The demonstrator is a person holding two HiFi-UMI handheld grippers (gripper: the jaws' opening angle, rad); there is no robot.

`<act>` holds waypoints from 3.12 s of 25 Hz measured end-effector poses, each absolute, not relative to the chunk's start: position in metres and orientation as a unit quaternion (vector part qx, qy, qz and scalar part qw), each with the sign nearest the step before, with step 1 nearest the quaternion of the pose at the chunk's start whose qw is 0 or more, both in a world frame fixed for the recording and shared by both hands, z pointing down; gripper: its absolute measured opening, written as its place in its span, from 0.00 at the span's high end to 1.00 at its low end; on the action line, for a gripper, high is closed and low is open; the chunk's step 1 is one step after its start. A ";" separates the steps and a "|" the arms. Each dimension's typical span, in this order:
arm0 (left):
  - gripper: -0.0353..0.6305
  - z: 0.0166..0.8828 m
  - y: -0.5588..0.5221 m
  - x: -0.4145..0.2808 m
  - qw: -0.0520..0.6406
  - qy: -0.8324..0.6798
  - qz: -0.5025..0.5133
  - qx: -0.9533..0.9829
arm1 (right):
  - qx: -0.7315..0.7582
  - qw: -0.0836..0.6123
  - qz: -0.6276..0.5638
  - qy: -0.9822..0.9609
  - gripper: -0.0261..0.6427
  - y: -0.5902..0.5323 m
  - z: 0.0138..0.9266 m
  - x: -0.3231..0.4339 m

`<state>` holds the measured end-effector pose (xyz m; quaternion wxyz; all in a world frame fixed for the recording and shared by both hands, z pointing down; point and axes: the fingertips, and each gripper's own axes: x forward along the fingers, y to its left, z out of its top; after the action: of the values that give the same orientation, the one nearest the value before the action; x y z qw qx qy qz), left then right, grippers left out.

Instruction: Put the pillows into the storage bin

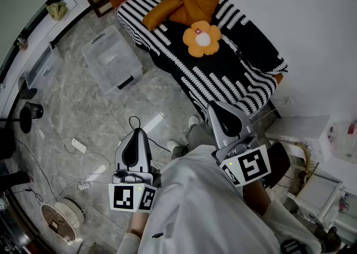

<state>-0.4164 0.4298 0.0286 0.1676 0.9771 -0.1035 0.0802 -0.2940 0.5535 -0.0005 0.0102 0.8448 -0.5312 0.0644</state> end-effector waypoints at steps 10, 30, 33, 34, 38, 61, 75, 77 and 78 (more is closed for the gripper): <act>0.94 0.024 0.455 -0.380 0.178 -0.115 0.083 0.974 | 0.821 -0.072 0.042 -0.565 0.94 0.574 -0.021 -0.262; 0.94 0.015 0.476 -0.240 0.157 -0.151 0.087 0.972 | 0.810 -0.092 0.038 -0.579 0.94 0.610 -0.005 -0.118; 0.94 0.012 0.472 -0.227 0.148 -0.154 0.088 0.973 | 0.808 -0.093 0.055 -0.579 0.94 0.610 0.004 -0.105; 0.94 0.012 0.469 -0.224 0.148 -0.158 0.088 0.972 | 0.806 -0.090 0.061 -0.581 0.94 0.607 0.007 -0.101; 0.94 0.013 0.453 -0.221 0.153 -0.173 0.085 0.969 | 0.799 -0.078 0.064 -0.592 0.94 0.590 0.007 -0.091; 0.94 0.011 0.242 -0.128 0.168 -0.119 0.069 0.976 | 0.829 -0.047 0.053 -0.555 0.94 0.375 -0.014 -0.005; 0.94 0.014 0.110 -0.091 0.161 -0.061 0.067 0.983 | 0.868 -0.031 0.037 -0.494 0.94 0.266 -0.016 0.053; 0.94 0.019 0.101 -0.084 0.160 -0.052 0.072 0.983 | 0.868 -0.022 0.038 -0.494 0.94 0.258 -0.015 0.054; 0.94 0.021 0.100 -0.080 0.162 -0.047 0.076 0.983 | 0.868 -0.015 0.039 -0.495 0.94 0.255 -0.014 0.053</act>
<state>-0.0802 0.0998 0.0206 0.1615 0.9828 -0.0470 0.0757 0.0531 0.2555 -0.0137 -0.0148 0.8679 -0.4950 0.0394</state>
